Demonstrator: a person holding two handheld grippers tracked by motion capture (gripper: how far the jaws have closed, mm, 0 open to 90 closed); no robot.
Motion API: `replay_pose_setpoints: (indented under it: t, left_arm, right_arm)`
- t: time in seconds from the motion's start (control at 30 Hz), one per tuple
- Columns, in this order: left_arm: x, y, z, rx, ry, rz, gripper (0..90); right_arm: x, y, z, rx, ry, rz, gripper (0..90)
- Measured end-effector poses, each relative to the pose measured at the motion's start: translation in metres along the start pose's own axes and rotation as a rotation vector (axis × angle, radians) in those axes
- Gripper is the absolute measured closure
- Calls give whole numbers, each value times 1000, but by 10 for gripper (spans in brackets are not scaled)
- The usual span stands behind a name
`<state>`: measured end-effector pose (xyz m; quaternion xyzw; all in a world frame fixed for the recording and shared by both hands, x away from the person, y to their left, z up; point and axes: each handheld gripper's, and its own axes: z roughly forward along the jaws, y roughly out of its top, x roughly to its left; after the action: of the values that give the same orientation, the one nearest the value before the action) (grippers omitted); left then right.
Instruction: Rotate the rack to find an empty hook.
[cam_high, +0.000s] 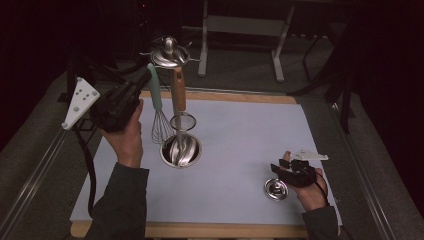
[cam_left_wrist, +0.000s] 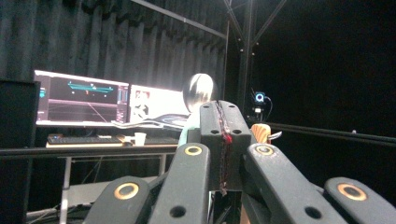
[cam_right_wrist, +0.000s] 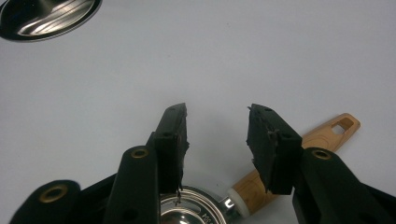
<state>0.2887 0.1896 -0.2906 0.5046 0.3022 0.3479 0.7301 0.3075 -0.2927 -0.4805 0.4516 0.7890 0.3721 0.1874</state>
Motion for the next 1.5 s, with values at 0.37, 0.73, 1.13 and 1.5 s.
replay_pose_setpoints:
  t: [0.37,0.73,1.13,1.5]
  left_arm:
    - [5,-1,4,10,26,1,900]
    - [21,0,7,16,59,-13,900]
    - [36,6,17,62,82,-7,900]
    - [43,5,25,64,103,-27,900]
  right_arm:
    - [-1,-2,1,7,2,1,570]
    - [-5,-2,-2,-5,-4,9,567]
    - [-6,-2,-4,-6,-7,13,566]
    - [-7,-3,-4,-10,-7,15,564]
